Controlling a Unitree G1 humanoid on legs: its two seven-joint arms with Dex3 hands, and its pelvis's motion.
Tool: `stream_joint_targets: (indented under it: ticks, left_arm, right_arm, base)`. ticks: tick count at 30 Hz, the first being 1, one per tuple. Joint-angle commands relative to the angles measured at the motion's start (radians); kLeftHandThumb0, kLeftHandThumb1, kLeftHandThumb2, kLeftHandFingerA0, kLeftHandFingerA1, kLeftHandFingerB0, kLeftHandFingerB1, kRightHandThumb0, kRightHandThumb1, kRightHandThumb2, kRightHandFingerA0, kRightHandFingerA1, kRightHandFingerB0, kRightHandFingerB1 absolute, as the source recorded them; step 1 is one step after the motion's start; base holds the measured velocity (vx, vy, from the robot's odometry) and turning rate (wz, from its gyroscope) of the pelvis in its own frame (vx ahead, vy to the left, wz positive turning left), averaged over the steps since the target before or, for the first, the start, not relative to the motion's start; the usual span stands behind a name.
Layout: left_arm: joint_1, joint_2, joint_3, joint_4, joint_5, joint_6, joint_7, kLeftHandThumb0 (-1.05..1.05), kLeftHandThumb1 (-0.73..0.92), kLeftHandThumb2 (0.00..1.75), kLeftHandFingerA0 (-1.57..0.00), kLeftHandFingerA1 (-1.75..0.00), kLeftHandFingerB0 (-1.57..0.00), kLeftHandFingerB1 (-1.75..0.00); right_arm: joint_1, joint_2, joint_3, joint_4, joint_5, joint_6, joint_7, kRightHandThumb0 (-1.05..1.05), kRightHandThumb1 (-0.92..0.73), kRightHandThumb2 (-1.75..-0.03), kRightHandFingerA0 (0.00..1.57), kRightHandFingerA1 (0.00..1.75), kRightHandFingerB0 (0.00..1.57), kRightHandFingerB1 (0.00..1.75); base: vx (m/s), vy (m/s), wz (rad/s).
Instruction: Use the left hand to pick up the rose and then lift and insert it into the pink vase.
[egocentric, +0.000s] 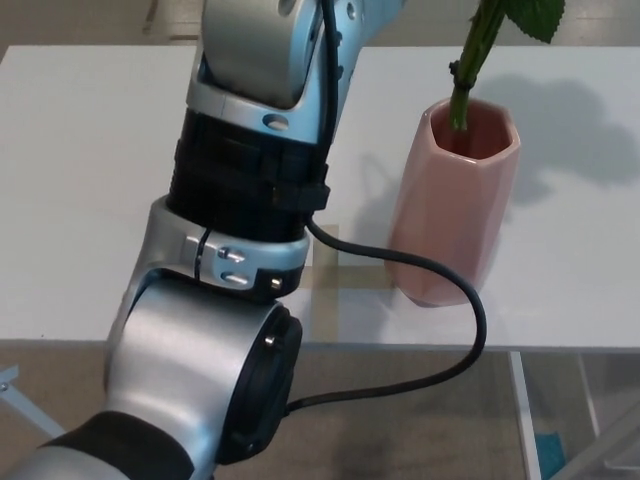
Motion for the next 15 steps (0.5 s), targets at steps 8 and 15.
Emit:
stream_joint_targets:
  ticks: [8,15]
  left_arm:
    - [0.021,-0.018,-0.048,0.000,0.018,-0.037,0.016,-0.20,0.80,0.65,-0.94,-1.56,-0.80,-0.88]
    - [0.057,-0.042,-0.053,-0.021,0.004,-0.028,0.035,-0.20,0.80,0.66,-0.89,-1.55,-0.80,-0.88]
  right_arm:
    - [0.005,-0.006,0.000,-0.003,0.003,0.005,0.012,-0.26,-0.64,-0.58,0.55,0.47,0.48,0.42]
    - [0.005,-0.008,0.000,-0.005,0.003,0.009,0.014,-0.26,-0.64,-0.58,0.54,0.47,0.48,0.42]
  base:
    - [0.00,0.000,0.00]
    - [0.00,0.000,0.00]
